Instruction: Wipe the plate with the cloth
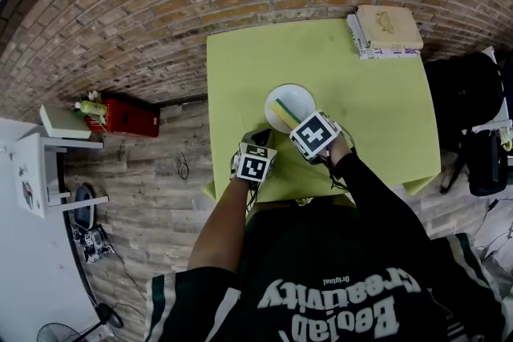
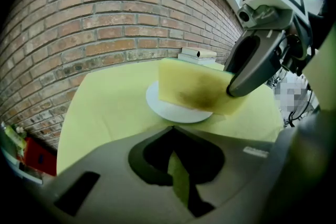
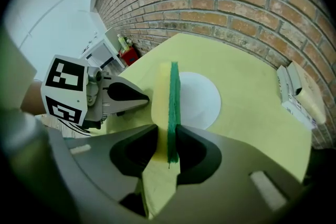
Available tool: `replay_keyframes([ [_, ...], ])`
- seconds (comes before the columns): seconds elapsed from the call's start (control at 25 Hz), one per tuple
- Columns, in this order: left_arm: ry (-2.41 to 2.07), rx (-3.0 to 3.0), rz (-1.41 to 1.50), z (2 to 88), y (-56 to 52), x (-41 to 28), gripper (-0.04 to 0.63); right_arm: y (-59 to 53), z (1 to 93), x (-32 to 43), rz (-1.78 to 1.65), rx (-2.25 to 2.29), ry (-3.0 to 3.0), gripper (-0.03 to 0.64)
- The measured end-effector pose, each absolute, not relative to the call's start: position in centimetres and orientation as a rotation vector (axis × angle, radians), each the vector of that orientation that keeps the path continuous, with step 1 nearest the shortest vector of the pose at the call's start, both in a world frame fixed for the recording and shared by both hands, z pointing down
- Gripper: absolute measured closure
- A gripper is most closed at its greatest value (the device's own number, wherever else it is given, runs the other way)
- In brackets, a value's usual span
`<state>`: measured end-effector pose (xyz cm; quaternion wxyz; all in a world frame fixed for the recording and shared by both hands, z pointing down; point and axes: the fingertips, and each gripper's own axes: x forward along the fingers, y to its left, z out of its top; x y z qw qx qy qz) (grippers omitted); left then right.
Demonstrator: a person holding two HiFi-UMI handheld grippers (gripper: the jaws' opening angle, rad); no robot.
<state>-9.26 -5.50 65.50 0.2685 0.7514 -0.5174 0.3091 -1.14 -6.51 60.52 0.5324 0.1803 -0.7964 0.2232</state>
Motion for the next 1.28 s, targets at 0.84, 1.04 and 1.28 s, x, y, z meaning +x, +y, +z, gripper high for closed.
replay_keyframes([
  [0.84,-1.408,2.03,0.845,65.7,-5.5,-9.4,0.588,-9.0,60.8,4.7,0.598,0.61,-1.847,0.497],
  [1.04,-1.414,2.032,0.846,66.0,-5.5,-9.3,0.588,-9.0,60.7,5.2,0.59,0.618,-1.846,0.497],
  [1.28,-1.429,2.033,0.858,65.5,-5.5,-9.1,0.588,-9.6,59.9,5.3,0.543,0.653,-1.919,0.495],
])
